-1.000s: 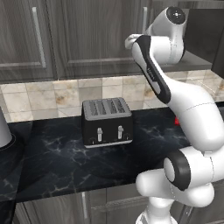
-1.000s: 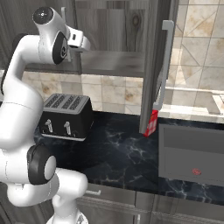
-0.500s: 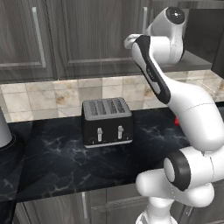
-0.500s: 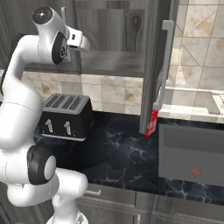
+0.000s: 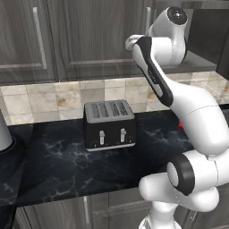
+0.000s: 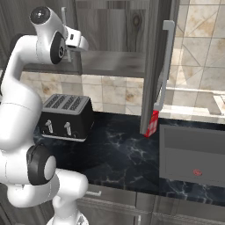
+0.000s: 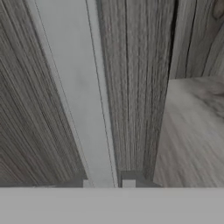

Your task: Open the cabinet. Pick the bar soap and place it next to the sink. Then close the cabinet.

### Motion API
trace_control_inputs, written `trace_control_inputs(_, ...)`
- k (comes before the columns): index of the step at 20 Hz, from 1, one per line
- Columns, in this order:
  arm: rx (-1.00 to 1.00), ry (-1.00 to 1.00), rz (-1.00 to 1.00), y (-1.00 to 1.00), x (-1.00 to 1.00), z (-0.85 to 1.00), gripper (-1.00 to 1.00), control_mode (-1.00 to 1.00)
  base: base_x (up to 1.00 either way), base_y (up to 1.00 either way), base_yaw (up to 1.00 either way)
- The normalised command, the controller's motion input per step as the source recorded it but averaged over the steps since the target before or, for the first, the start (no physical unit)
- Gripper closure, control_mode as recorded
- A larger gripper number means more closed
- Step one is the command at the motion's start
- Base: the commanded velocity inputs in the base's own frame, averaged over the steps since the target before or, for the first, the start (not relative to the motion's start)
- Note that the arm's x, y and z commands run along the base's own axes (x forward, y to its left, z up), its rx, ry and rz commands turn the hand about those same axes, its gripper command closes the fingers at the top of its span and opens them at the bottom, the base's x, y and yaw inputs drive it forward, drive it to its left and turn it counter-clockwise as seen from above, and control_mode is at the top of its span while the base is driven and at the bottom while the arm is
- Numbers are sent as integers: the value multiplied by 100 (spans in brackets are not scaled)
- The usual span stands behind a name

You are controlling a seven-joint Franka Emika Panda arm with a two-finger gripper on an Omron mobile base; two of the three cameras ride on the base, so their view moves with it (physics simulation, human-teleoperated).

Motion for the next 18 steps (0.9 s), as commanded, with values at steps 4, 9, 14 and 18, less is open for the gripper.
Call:
trace_control_inputs(4,0,0,0,4,-2,0,100,-100,0,0,0)
trace_control_inputs(9,0,0,0,13,-12,0,100,-100,0,0,0)
trace_control_inputs(14,0,0,0,29,-24,0,100,-100,0,0,0)
trace_control_inputs(18,0,0,0,36,-35,0,100,-100,0,0,0)
